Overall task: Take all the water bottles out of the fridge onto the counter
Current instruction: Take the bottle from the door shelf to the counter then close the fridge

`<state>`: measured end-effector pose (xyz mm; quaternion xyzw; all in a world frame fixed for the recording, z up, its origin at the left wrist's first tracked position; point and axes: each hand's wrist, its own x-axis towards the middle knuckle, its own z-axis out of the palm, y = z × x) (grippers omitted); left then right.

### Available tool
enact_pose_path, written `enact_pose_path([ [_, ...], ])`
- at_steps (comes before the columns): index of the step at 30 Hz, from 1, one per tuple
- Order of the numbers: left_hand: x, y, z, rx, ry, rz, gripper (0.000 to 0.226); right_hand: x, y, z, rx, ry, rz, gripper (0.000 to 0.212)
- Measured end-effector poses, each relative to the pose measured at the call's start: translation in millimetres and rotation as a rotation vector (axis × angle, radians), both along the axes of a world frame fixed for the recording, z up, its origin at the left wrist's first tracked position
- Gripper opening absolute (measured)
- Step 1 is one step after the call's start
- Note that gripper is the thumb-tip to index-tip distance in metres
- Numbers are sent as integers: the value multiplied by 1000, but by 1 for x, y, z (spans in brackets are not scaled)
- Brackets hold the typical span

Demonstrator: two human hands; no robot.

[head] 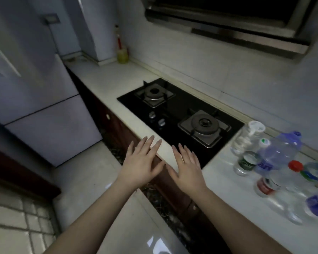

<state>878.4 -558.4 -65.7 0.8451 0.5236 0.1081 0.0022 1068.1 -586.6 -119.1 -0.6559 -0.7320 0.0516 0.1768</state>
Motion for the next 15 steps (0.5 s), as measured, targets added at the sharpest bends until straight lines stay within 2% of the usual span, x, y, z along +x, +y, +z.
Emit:
enact_pose_path([
  [8,-140,7,22,45,10,247,75,-122,50,33,48,5,167,65],
  [15,-206,28,43,105,22,413,74,-186,95,60,105,18,308,65],
])
